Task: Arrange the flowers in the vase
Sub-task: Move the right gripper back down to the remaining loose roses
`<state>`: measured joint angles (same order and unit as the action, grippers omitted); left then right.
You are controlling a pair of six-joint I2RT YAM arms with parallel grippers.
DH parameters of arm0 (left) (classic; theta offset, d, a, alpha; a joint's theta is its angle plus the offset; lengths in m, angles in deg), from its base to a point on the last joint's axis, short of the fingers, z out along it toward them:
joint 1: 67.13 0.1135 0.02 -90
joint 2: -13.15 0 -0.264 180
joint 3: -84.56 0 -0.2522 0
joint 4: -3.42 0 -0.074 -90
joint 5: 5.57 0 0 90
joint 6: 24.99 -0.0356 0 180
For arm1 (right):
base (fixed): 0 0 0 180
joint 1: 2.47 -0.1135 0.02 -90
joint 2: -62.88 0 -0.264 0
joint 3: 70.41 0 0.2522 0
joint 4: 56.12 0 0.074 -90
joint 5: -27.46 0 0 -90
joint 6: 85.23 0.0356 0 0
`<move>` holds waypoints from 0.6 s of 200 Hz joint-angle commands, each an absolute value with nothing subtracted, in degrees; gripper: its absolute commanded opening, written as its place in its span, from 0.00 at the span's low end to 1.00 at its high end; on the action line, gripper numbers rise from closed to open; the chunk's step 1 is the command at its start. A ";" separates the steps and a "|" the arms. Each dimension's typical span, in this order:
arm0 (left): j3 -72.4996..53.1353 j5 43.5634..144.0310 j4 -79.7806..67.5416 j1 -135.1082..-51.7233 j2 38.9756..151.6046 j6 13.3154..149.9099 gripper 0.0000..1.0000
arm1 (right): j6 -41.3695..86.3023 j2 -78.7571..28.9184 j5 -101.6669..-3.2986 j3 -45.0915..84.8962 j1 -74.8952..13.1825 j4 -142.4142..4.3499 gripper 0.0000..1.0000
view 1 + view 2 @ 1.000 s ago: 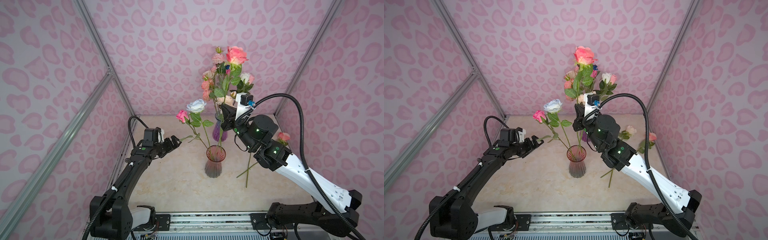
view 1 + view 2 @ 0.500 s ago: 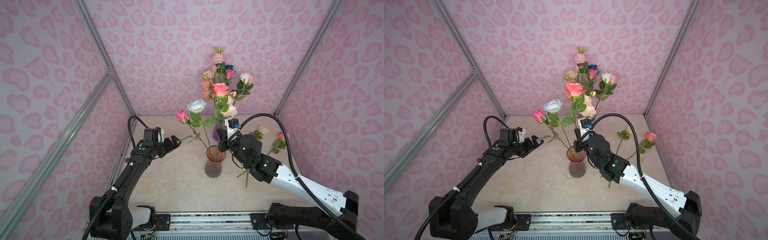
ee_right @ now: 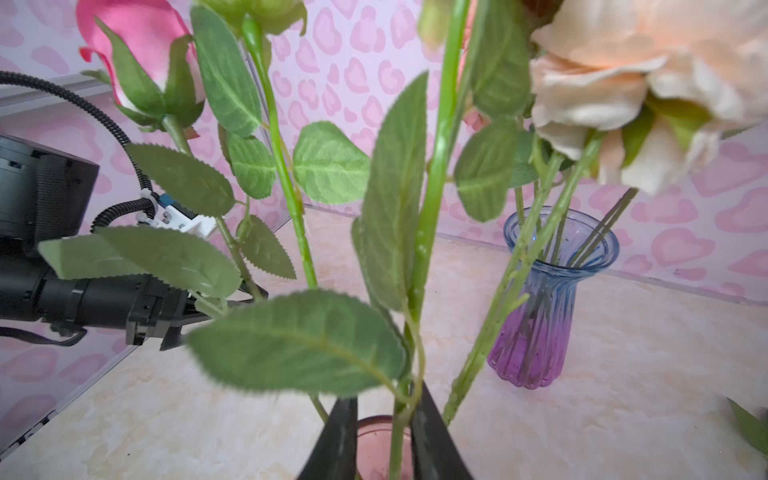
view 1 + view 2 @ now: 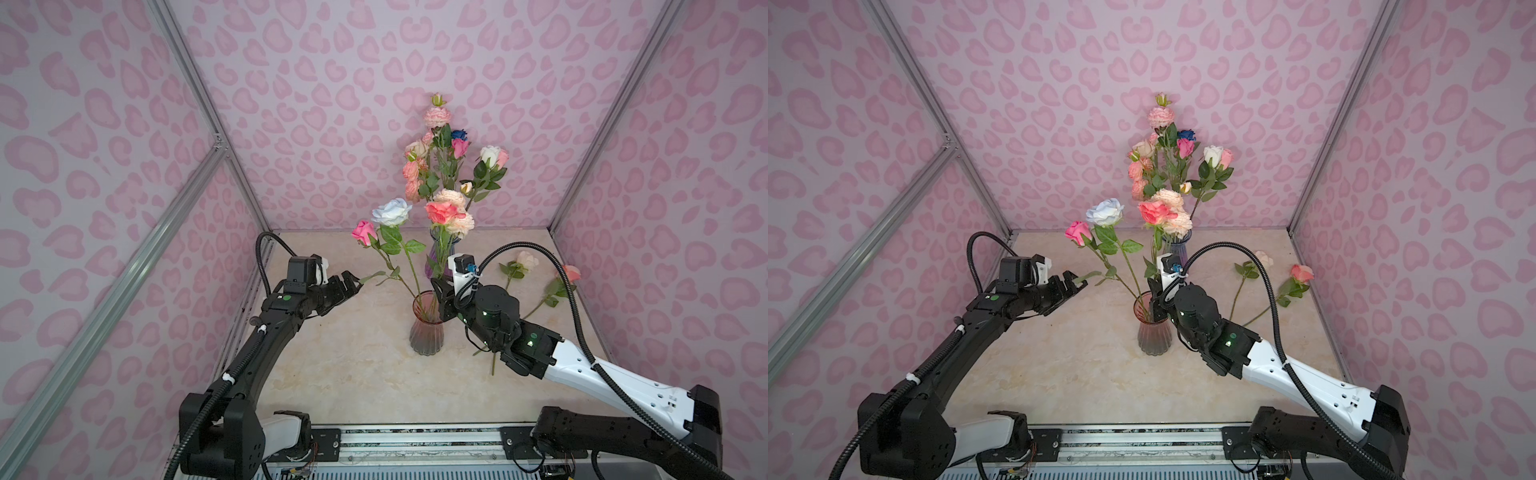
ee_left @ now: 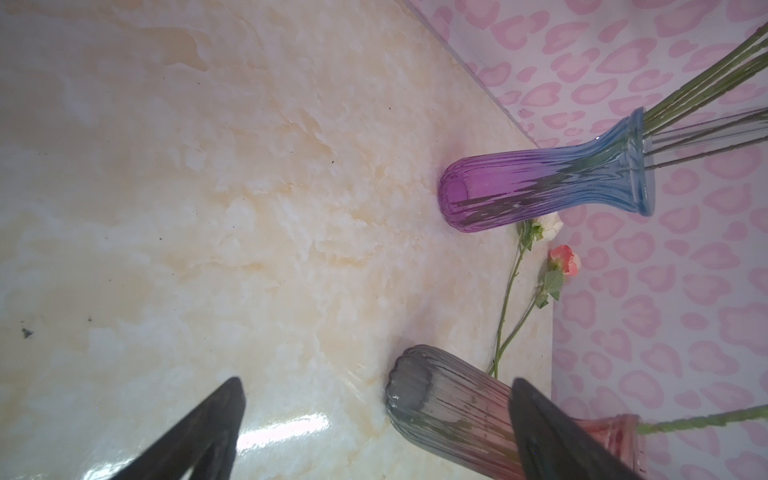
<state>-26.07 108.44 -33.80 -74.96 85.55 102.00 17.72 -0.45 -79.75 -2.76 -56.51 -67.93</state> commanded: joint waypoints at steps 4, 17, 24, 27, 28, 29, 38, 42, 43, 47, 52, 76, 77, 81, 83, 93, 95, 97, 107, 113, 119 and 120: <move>-25.78 108.57 -32.57 -74.95 85.28 102.18 1.00 | 18.38 1.44 -81.95 -2.47 -57.14 -68.74 0.27; -25.74 108.66 -32.52 -74.88 85.22 102.18 1.00 | 18.55 2.70 -82.05 -2.03 -57.29 -69.86 0.30; -25.79 108.72 -32.46 -74.95 85.21 102.17 1.00 | 18.31 3.33 -81.98 -1.75 -57.30 -70.40 0.32; -25.79 108.77 -32.36 -74.95 85.22 102.25 1.00 | 18.14 3.62 -82.01 -1.76 -57.27 -70.67 0.33; -25.78 108.77 -32.38 -74.95 85.22 102.22 1.00 | 18.00 3.76 -82.03 -1.78 -57.25 -70.72 0.34; -25.78 108.77 -32.39 -74.95 85.22 102.24 1.00 | 17.89 3.83 -82.08 -1.79 -57.24 -70.74 0.34; -25.86 109.27 -32.40 -74.90 85.22 102.41 1.00 | 17.19 4.58 -82.98 -1.72 -57.29 -71.61 0.40; -25.89 109.64 -32.21 -74.88 85.23 102.47 1.00 | 17.08 4.99 -83.57 -1.70 -57.32 -72.12 0.41; -25.88 109.73 -32.17 -74.91 85.27 102.55 1.00 | 17.08 5.11 -83.69 -1.71 -57.32 -72.27 0.42; -26.00 110.13 -31.95 -74.91 85.22 102.66 1.00 | 17.01 5.47 -84.15 -1.76 -57.32 -72.57 0.43; -26.11 110.60 -31.77 -75.01 85.22 102.79 1.00 | 16.67 5.96 -84.43 -1.93 -57.15 -72.90 0.43; -26.05 112.21 -31.20 -75.63 85.93 102.88 1.00 | 16.72 9.31 -86.63 -2.66 -56.84 -74.83 0.45; -26.05 112.33 -31.19 -75.69 85.97 102.89 1.00 | 16.72 9.42 -86.80 -2.72 -56.77 -74.95 0.45; -26.05 112.64 -31.33 -75.88 86.28 102.89 1.00 | 16.86 10.03 -87.42 -2.92 -56.59 -75.26 0.46; -25.98 112.84 -31.28 -76.02 86.45 102.89 1.00 | 17.04 10.36 -87.83 -3.01 -56.32 -75.51 0.46; -25.94 113.48 -31.25 -76.62 87.21 103.04 1.00 | 18.24 11.75 -89.24 -3.28 -54.43 -77.01 0.46; -25.96 113.57 -31.26 -76.77 87.41 103.12 1.00 | 18.64 12.02 -89.38 -3.40 -53.83 -77.42 0.46; -26.02 113.66 -31.26 -76.92 87.59 103.14 1.00 | 19.00 12.26 -89.42 -3.48 -53.13 -77.88 0.46; -25.89 114.06 -31.34 -77.76 88.37 103.23 1.00 | 21.98 13.42 -88.29 -3.77 -48.77 -80.40 0.46; -25.88 114.23 -31.45 -78.10 88.85 103.23 1.00 | 24.03 14.12 -86.94 -4.21 -45.38 -81.80 0.47; -25.85 114.41 -31.36 -78.56 89.27 103.26 1.00 | 26.40 14.74 -85.74 -4.85 -41.87 -83.05 0.46; -25.82 114.45 -31.40 -78.60 89.35 103.20 1.00 | 26.83 14.86 -85.56 -5.00 -41.29 -83.28 0.47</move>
